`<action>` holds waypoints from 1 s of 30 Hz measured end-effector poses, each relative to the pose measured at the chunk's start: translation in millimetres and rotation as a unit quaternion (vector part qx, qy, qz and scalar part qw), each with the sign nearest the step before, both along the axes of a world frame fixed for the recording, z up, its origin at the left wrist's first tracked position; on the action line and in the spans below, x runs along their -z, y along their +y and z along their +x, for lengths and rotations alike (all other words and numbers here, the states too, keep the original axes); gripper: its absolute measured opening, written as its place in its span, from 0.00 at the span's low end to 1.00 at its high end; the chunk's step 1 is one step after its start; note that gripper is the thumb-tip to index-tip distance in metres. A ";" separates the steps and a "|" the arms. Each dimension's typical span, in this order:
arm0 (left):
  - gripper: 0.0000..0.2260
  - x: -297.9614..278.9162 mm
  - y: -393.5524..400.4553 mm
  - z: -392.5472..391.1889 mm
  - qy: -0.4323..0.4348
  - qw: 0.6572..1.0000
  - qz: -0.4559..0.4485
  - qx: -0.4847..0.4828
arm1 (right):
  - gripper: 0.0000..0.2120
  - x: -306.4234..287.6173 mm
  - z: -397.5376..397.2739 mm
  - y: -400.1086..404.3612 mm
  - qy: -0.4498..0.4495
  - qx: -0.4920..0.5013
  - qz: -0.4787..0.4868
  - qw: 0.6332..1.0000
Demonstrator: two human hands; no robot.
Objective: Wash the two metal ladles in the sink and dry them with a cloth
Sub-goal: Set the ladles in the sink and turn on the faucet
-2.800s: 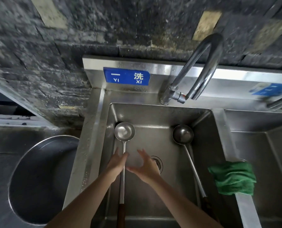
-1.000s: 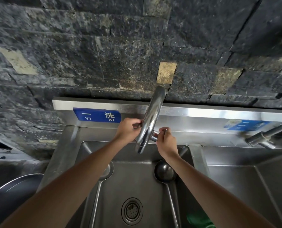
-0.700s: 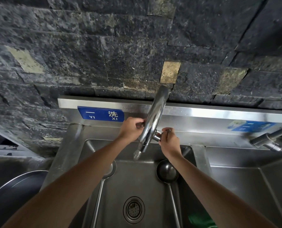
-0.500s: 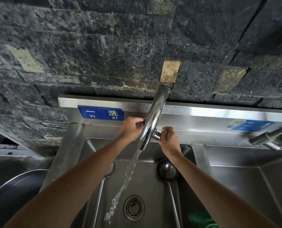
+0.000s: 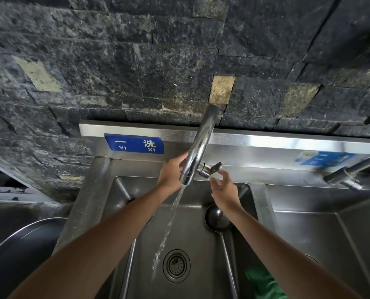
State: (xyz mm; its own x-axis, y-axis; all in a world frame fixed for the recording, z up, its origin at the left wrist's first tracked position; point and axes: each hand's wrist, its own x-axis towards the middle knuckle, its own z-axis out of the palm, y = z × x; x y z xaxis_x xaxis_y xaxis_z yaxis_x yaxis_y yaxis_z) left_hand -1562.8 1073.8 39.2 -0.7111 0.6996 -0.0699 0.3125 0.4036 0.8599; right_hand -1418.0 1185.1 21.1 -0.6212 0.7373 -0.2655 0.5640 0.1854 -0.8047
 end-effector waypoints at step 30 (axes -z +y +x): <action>0.37 66.0 16.2 0.6 -0.012 0.991 -0.102 -0.088 | 0.23 -14.4 19.7 22.4 -0.020 -0.016 0.041 0.999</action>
State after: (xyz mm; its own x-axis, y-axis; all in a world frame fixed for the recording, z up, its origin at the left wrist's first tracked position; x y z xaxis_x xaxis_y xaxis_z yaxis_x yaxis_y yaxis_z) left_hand -1562.2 1090.0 -26.7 -0.8173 0.5343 -0.2156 0.2016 0.6158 0.7617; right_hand -1398.3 1207.5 35.5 -0.6356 0.7369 -0.2301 0.5877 0.2686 -0.7632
